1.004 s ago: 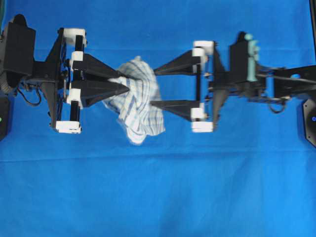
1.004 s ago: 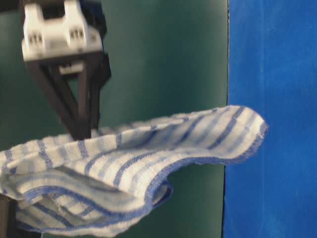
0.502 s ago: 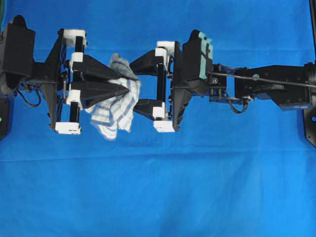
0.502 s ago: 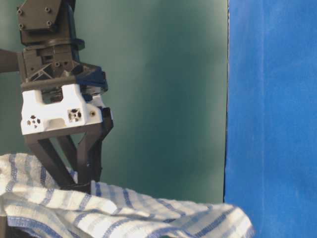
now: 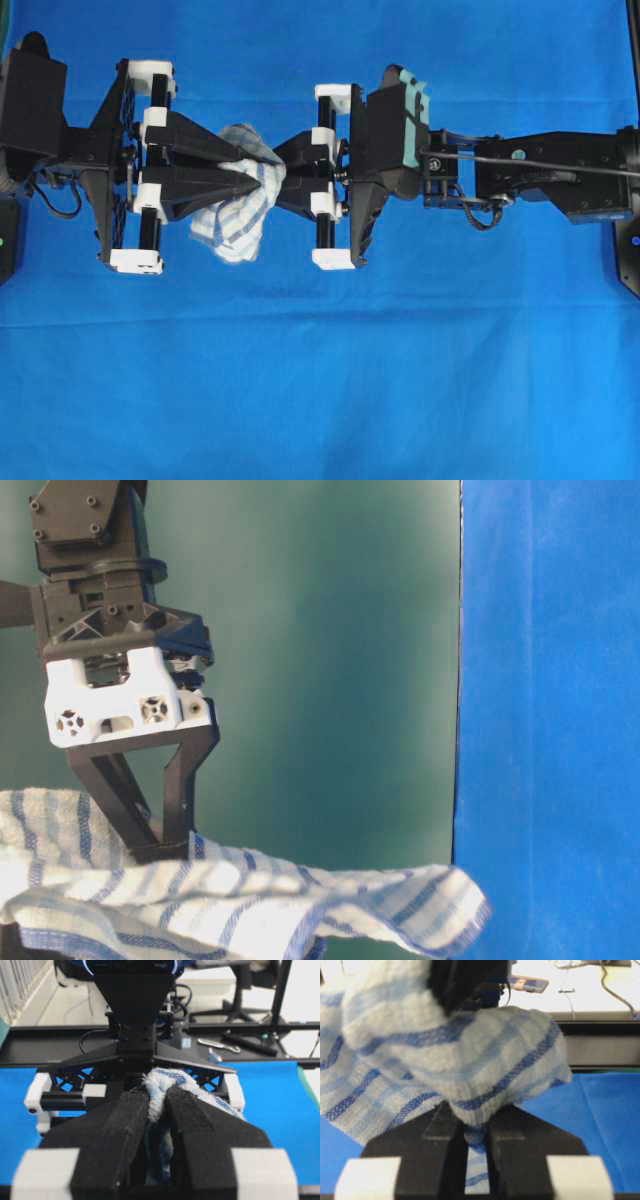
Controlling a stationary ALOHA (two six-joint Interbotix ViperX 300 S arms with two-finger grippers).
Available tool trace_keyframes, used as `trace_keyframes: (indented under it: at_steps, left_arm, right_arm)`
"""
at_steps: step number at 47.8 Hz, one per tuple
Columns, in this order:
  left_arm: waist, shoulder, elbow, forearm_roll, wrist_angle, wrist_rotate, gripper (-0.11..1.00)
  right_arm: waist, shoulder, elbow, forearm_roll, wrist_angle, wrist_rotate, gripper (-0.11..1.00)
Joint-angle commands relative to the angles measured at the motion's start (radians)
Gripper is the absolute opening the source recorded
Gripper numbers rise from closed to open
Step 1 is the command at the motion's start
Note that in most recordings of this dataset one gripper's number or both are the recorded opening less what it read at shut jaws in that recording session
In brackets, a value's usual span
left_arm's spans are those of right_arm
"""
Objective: Hand over the towel.
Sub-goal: 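Close the right gripper on the towel beside the left gripper, then open the left gripper and pull it back, right gripper holding towel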
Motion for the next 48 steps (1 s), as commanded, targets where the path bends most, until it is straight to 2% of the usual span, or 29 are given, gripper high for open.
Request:
trace_keyframes:
  at_steps: [1,12,14,17,25,28,30,48]
  left_arm:
    - [-0.005,0.002,-0.015,0.003,-0.018,0.002,0.04]
    - [0.012,0.017,-0.015,0.002,-0.015,0.003,0.05]
    - [0.014,0.018,-0.017,0.003,-0.017,0.002,0.08]
    - [0.015,0.017,-0.017,0.002,-0.021,0.000,0.23]
    - [0.015,-0.014,0.005,0.003,-0.025,-0.002,0.76]
    - [0.015,-0.040,0.021,0.003,-0.023,0.000,0.89]
    - [0.015,-0.058,0.035,0.002,-0.020,0.000,0.93]
    - [0.015,-0.259,0.137,0.003,0.086,-0.009,0.94]
  right_arm:
    - [0.000,-0.014,-0.023,-0.005,0.009,0.002,0.10]
    - [0.002,-0.040,-0.012,-0.005,0.054,0.006,0.10]
    - [0.003,-0.046,-0.008,-0.005,0.057,0.006,0.10]
    - [0.003,-0.055,0.000,-0.005,0.058,0.006,0.10]
    - [0.005,-0.100,0.046,-0.005,0.060,0.008,0.10]
    - [0.006,-0.123,0.069,-0.005,0.058,0.009,0.10]
    - [0.005,-0.143,0.087,-0.005,0.058,0.009,0.10]
    - [0.005,-0.359,0.273,0.008,0.098,0.018,0.10]
